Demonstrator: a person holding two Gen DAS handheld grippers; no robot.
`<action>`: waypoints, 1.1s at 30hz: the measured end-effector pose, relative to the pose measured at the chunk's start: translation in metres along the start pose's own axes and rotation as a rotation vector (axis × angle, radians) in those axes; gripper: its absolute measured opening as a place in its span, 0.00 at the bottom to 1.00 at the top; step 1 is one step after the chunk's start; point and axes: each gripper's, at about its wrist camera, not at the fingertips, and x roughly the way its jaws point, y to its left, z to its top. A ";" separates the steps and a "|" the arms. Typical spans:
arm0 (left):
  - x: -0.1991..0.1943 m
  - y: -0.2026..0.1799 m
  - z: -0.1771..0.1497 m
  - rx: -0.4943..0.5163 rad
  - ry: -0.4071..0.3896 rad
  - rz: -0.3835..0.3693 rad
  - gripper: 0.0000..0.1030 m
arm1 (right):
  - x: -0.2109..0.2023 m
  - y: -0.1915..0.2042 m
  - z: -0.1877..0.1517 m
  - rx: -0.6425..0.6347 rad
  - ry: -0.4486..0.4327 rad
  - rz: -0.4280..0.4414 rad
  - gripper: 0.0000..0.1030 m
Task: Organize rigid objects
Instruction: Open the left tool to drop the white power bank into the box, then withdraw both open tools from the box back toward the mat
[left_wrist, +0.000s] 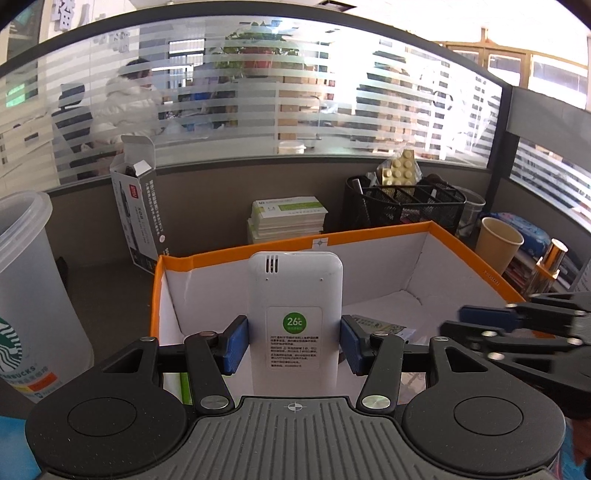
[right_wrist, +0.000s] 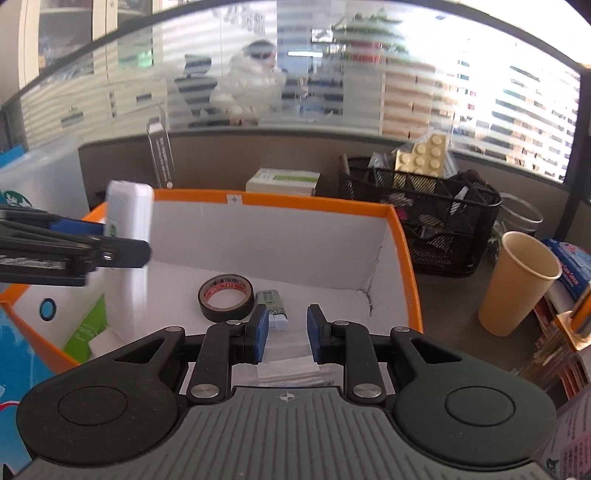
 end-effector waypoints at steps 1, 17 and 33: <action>0.001 -0.001 0.000 0.007 0.002 0.003 0.49 | -0.007 0.001 -0.002 -0.005 -0.018 -0.004 0.21; 0.035 -0.025 0.008 0.076 0.113 0.067 0.50 | -0.097 -0.003 -0.031 0.078 -0.191 0.008 0.21; -0.012 -0.038 0.006 0.112 0.024 0.103 0.77 | -0.124 -0.012 -0.061 0.144 -0.202 0.016 0.21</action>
